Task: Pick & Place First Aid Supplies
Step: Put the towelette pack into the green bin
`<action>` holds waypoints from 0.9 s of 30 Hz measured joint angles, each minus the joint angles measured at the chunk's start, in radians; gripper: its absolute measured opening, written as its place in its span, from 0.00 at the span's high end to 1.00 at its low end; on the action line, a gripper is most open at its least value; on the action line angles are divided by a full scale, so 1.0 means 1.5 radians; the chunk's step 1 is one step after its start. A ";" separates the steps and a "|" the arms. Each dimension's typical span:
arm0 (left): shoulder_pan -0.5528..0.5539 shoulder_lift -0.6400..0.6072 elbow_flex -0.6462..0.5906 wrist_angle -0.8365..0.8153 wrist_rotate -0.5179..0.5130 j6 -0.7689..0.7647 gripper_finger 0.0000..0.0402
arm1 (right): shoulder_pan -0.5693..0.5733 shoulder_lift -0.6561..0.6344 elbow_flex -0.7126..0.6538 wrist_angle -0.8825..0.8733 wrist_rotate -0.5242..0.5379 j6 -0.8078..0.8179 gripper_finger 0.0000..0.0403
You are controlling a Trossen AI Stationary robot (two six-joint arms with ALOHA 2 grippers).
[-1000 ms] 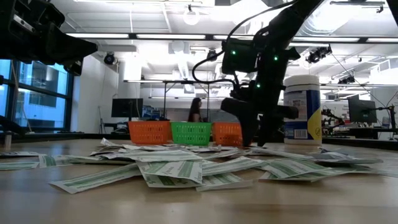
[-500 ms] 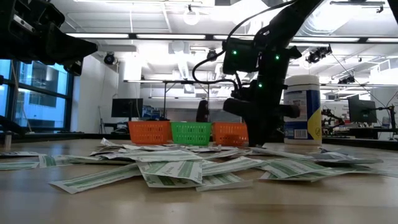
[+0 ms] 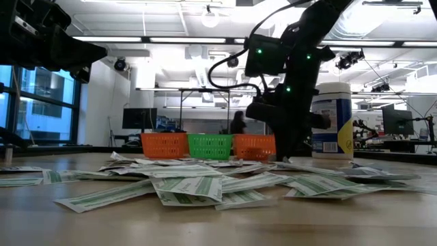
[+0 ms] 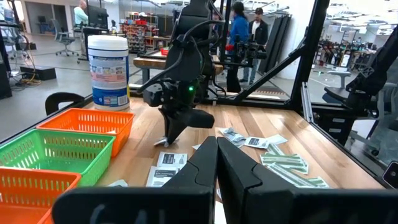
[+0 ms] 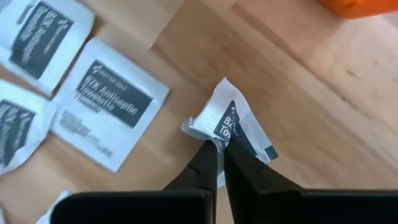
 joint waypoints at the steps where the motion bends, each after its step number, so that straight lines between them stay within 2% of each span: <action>1: 0.000 0.000 0.000 0.000 0.000 0.000 1.00 | 0.002 0.000 0.000 0.000 0.000 0.000 0.98; 7: 0.000 0.000 0.000 0.000 0.000 0.000 1.00 | 0.016 -0.032 -0.003 -0.011 -0.015 0.000 0.99; 16: 0.000 0.000 0.000 0.000 0.000 0.000 1.00 | 0.021 -0.151 -0.004 -0.012 -0.014 -0.013 0.99; 21: 0.000 0.000 0.000 0.000 0.000 0.000 1.00 | 0.018 -0.204 -0.003 0.080 -0.010 -0.039 0.99; 27: 0.000 0.000 0.000 0.000 0.000 0.000 1.00 | -0.017 -0.196 0.016 0.191 -0.029 -0.057 0.99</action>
